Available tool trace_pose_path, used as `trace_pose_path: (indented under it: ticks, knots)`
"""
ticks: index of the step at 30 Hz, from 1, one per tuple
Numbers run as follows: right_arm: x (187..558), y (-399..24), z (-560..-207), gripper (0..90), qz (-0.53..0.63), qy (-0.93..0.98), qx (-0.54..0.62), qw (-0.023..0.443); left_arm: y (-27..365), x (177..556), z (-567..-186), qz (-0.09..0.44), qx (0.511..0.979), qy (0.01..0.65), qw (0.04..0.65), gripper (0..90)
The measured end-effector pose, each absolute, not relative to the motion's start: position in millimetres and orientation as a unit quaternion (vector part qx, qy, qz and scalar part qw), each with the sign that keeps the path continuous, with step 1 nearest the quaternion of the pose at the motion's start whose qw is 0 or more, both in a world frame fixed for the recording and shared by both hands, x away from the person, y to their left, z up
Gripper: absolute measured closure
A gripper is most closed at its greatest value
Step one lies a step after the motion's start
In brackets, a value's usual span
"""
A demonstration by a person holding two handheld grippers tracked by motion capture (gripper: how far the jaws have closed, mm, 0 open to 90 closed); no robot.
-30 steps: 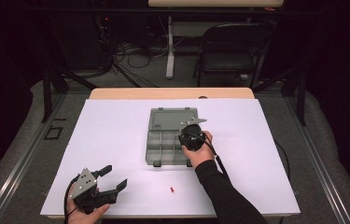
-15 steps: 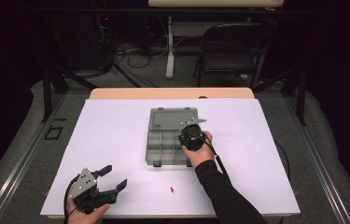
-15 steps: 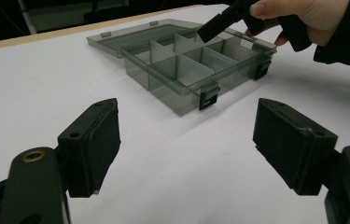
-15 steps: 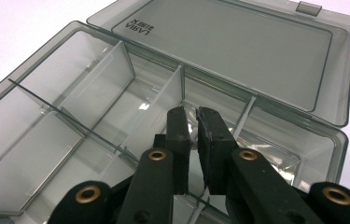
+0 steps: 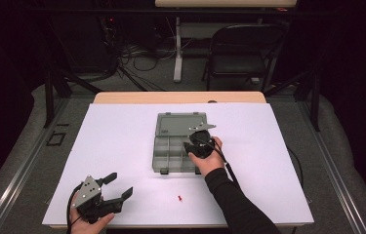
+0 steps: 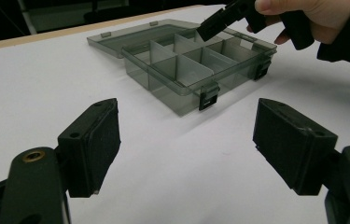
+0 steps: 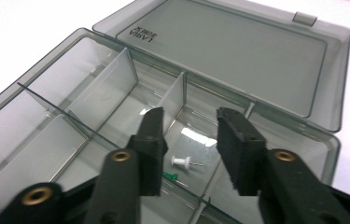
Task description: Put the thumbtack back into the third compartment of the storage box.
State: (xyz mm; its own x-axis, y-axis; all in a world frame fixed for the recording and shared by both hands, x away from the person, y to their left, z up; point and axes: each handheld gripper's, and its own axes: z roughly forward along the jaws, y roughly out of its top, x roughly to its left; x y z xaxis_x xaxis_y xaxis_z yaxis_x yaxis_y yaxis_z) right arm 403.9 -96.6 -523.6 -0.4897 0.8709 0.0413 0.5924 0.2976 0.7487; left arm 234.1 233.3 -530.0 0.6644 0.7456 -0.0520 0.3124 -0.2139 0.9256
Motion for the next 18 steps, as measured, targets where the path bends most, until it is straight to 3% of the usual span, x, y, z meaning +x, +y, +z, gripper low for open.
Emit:
trace_pose_path:
  ticks: [7, 18]
  knots:
    - [399, -99, -517, 44.6, 0.372, 0.782, 0.462, 0.192, 233, 234, -530, 0.208, 0.750, 0.354, 0.519, 22.9]
    - [385, -99, -502, 41.1, 0.393, 0.784, 0.437, 0.201, 233, 234, -530, 0.209, 0.751, 0.354, 0.517, 22.9]
